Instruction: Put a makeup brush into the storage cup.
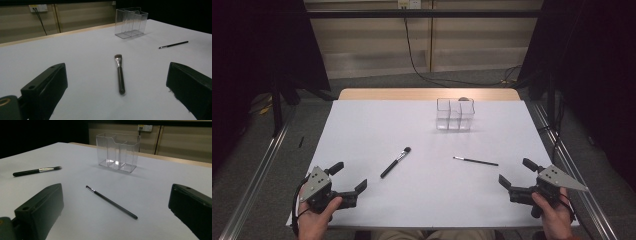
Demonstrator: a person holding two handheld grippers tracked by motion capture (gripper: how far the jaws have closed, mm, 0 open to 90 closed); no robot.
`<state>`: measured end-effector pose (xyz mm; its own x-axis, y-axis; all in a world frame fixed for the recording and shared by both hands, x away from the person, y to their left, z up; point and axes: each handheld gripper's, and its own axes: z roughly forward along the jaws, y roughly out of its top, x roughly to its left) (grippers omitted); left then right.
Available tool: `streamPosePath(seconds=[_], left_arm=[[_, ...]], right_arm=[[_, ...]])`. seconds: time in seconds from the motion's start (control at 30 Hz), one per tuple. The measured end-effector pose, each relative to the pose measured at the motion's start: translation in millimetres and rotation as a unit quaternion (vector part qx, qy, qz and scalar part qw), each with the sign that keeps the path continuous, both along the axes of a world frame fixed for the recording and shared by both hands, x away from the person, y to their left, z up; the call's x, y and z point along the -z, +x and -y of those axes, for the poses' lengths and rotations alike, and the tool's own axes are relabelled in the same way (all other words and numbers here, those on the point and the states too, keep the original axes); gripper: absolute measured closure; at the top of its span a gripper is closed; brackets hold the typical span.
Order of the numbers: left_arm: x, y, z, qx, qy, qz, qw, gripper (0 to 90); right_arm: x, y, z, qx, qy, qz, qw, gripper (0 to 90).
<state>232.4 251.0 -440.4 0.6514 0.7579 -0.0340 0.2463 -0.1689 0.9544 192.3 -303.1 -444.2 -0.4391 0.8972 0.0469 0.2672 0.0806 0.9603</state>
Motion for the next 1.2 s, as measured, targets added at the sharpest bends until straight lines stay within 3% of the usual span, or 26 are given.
streamPosePath(seconds=[0.53, 0.6, 0.9, 1.2], left_arm=[[-0.1, 1.6, 4.4, 0.019, 0.003, -0.009, 0.9998, 3.5], [-0.6, 1.9, 5.4, 0.023, -0.001, -0.019, 0.9996, 3.6], [-3.1, 0.2, 15.4, 0.039, 0.002, -0.011, 0.9992, 3.5], [-4.7, 8.4, 24.2, 0.049, 0.006, -0.015, 0.9987, 2.9]], right_arm=[[1.8, 1.4, -0.5, -0.005, 0.005, -0.004, 1.0000, 0.0], [1.6, 1.0, -0.8, -0.004, 0.007, -0.004, 1.0000, 0.0], [0.1, -2.2, -3.4, -0.009, 0.003, -0.001, 1.0000, 0.0], [1.0, -0.8, -4.8, -0.012, 0.006, -0.003, 0.9999, 0.0]])
